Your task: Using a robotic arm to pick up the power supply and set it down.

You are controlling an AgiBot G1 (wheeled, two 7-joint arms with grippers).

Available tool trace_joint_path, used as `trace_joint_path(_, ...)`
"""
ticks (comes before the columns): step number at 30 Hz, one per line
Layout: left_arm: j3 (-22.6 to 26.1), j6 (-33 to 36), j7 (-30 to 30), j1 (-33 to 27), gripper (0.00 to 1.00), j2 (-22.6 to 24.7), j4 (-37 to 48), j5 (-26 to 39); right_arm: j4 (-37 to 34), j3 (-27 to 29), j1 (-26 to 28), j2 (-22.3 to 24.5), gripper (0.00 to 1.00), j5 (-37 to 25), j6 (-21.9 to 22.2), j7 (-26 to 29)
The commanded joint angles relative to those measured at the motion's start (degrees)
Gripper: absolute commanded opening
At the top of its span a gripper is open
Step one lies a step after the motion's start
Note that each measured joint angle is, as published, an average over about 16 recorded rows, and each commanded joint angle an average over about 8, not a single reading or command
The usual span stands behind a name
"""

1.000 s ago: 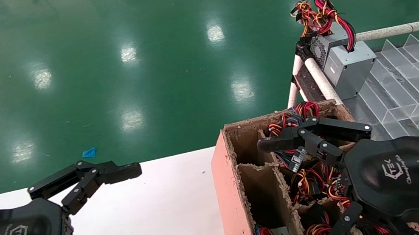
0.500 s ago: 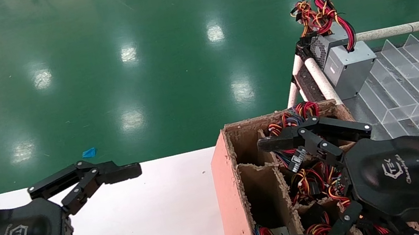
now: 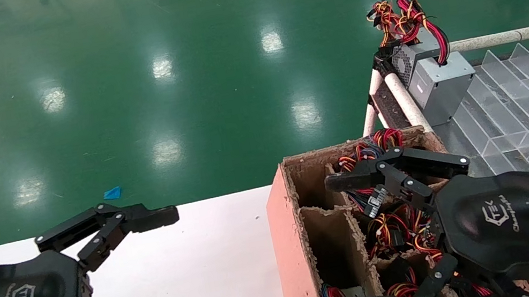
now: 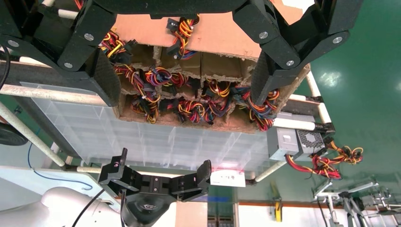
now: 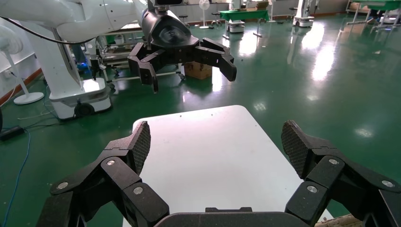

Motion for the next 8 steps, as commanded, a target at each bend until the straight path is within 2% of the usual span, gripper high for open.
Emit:
trace_joint_path(1,0.0,0.0,0.0,0.0,1.0,0.0,0.0,0.0,0.0,0.0,0.0,0.0,1.0,0.0,0.0,0.0)
trace_joint_path(8,0.0,0.0,0.0,0.0,1.0,0.0,0.0,0.0,0.0,0.0,0.0,0.0,1.0,0.0,0.0,0.0)
